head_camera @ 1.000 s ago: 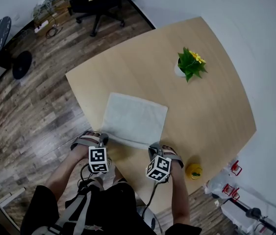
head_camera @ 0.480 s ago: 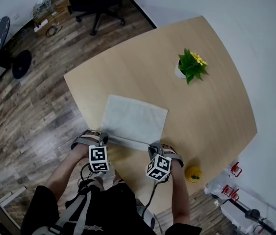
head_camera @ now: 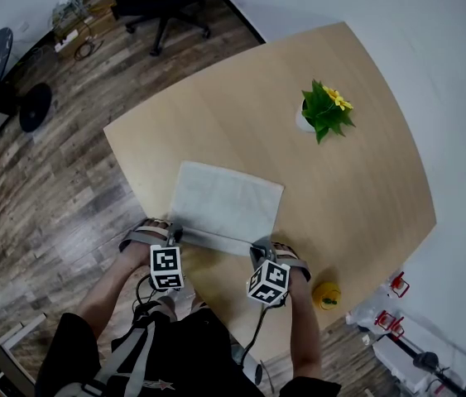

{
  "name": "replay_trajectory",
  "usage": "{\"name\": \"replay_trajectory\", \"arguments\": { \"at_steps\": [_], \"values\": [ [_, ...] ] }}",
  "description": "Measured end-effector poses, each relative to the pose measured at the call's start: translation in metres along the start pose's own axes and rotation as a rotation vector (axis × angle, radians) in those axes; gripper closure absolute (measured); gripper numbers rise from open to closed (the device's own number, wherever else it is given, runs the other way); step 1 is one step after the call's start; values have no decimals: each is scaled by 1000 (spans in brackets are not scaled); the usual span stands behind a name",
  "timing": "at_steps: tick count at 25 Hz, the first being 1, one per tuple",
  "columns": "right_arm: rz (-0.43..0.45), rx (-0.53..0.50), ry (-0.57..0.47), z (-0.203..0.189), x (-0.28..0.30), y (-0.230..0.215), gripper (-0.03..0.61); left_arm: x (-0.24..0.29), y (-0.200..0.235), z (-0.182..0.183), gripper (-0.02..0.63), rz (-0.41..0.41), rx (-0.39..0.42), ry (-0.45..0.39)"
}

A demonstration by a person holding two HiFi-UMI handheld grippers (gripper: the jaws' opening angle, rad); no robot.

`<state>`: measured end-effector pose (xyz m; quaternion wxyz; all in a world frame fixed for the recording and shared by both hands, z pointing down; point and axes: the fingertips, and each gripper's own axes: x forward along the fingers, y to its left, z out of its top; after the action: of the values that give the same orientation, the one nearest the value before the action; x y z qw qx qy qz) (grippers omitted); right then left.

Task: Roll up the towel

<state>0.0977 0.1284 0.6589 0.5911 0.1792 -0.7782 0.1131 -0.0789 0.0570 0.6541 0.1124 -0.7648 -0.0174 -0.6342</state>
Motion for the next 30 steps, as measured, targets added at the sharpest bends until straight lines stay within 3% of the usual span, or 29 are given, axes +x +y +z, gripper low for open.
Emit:
{"name": "replay_trajectory", "arguments": {
  "at_steps": [10,18,20,24,30],
  "values": [
    [5,17,19,0,3,-2,551,3,0,1,580,-35,14,-22],
    [-56,13,20,-1,2,-3,544,1,2,2,571,13,17,-31],
    [-82,19,7,-1,0,-6,521,-1,5,1,552,30,-1,-42],
    [-112,39,-11,0,-5,-13,418,-6,16,-1,449,52,-26,-50],
    [-139,38,-3,2,-13,-8,385,-22,21,1,445,97,-26,-71]
  ]
}}
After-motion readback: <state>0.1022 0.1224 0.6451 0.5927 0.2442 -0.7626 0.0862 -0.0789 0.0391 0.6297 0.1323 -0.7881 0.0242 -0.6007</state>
